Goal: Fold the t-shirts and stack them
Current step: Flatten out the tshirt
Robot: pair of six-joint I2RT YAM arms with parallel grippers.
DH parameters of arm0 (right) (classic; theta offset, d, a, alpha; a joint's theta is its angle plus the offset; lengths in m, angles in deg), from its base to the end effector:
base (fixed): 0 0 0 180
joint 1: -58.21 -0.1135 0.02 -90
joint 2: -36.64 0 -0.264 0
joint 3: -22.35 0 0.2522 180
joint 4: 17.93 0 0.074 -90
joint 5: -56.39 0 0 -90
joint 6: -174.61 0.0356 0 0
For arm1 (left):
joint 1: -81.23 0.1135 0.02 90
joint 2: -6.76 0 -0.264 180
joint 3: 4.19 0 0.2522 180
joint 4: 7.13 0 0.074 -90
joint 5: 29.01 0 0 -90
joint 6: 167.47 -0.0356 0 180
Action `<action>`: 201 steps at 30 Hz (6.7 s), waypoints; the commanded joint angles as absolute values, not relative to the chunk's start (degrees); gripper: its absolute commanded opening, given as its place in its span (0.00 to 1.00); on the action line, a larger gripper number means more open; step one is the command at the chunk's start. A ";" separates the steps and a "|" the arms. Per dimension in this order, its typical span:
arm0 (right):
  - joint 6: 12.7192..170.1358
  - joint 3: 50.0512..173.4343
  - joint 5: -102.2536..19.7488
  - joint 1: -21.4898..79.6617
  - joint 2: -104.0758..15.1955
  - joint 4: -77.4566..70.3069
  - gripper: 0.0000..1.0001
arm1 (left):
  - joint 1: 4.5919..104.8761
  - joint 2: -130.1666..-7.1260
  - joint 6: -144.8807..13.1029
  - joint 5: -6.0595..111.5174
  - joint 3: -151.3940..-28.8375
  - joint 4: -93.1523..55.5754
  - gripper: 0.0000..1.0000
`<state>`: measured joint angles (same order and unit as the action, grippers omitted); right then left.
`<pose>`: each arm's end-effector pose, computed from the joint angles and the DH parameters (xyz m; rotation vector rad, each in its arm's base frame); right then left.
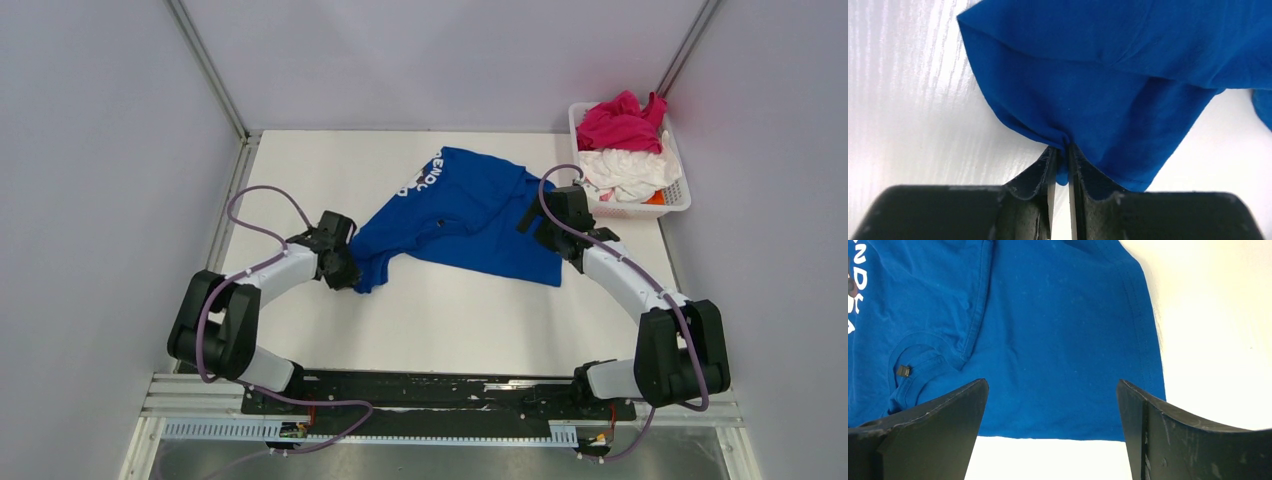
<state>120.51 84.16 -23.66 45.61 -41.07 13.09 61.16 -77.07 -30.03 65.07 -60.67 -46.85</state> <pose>0.2754 0.0553 0.2227 0.5610 2.3157 0.1971 0.2435 -0.0863 0.1592 -0.6725 2.6777 -0.2294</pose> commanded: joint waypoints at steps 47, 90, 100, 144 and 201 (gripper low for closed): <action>125.73 79.06 -22.22 47.86 -47.96 18.95 0.23 | 60.67 -51.29 -39.68 45.50 -52.21 -32.83 0.00; 97.10 129.16 -44.71 47.88 -4.41 17.70 0.00 | 60.67 -35.33 -54.16 74.40 -121.40 -53.14 0.00; 100.65 137.34 -57.15 47.88 -3.16 21.13 0.00 | 61.90 -33.07 -57.40 68.01 -133.61 -55.06 0.00; 106.22 109.92 -25.33 53.64 -69.81 -13.01 0.00 | 74.26 -122.53 -57.73 64.68 -133.73 -32.90 0.00; 128.15 73.95 -41.29 43.86 -45.85 12.06 1.00 | 76.39 -95.16 -41.66 56.93 -76.94 -38.98 1.00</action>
